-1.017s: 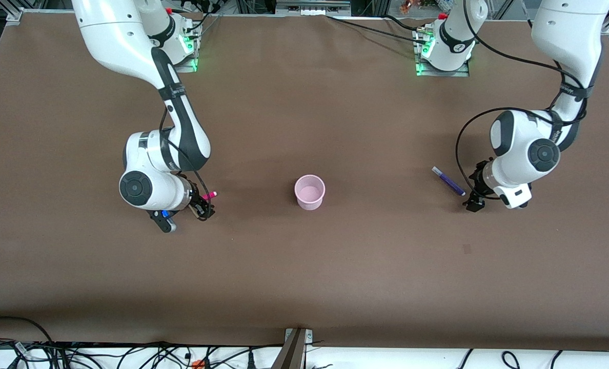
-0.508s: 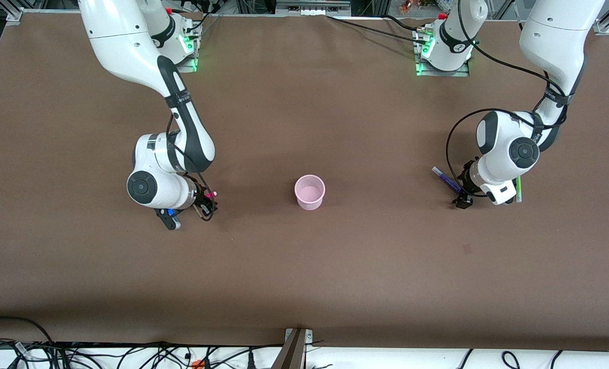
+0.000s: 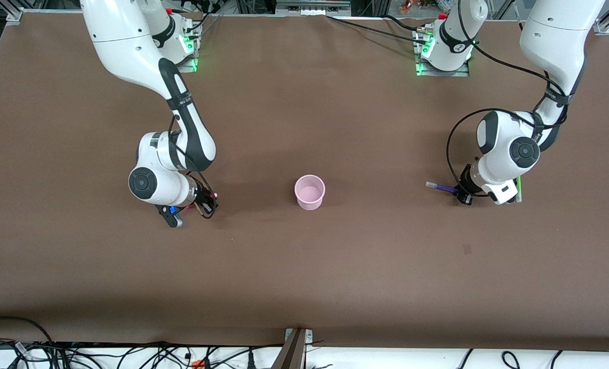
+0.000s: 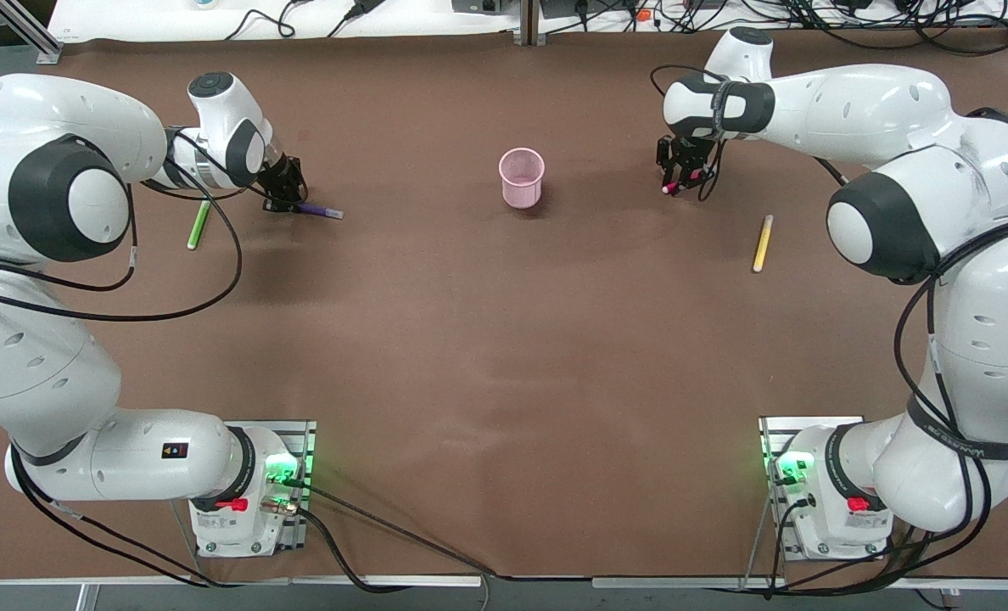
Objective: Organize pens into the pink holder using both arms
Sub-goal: 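Grasp the blue pen with the left gripper while the right gripper lifts the pink pen, then carry the pink pen over the cup while the left gripper lifts the blue pen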
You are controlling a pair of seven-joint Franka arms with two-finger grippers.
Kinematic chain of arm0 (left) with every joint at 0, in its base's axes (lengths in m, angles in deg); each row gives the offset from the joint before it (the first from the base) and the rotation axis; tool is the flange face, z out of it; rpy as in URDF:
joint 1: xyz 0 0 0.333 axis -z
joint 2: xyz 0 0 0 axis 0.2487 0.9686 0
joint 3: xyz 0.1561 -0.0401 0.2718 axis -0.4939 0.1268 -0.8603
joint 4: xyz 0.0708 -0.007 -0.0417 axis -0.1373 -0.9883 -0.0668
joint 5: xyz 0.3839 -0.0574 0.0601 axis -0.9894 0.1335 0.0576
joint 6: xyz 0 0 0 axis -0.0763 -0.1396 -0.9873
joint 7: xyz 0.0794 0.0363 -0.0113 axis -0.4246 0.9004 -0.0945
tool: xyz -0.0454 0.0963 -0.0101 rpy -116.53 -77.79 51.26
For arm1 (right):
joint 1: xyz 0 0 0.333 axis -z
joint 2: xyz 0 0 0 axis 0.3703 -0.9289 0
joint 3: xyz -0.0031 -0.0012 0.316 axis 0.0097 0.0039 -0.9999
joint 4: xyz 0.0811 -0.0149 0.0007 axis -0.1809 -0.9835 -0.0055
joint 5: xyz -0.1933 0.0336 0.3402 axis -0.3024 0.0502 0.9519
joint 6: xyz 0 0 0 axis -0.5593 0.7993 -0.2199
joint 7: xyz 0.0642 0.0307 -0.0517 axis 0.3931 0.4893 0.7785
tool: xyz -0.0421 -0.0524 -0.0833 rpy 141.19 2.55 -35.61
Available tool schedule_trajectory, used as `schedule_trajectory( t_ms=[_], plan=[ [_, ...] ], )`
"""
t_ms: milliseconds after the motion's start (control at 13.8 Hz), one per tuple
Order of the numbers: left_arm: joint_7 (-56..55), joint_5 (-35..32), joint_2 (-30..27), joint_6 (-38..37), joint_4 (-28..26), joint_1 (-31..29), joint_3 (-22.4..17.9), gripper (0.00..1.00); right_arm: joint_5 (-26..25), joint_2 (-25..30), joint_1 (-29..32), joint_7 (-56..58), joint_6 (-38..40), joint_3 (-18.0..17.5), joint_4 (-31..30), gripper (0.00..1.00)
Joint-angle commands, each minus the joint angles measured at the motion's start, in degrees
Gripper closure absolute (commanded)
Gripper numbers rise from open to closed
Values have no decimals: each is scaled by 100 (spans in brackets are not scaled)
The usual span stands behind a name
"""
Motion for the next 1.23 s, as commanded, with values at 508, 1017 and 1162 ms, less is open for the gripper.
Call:
schedule_trajectory(
  t_ms=[508,1017,1162],
  plan=[
    [-59,-138,-1354,-2287,1347,98,330,100,130,316,-127,47,161,-172,-139,100],
    [-1311,-680,-1284,-2934,2519,483,1218,100,1314,466,-66,-129,2666,-128,1284,100],
    [-2296,-1243,-1091,-2925,2747,966,1219,100,1937,484,-101,-112,2764,-163,1408,100]
  ],
)
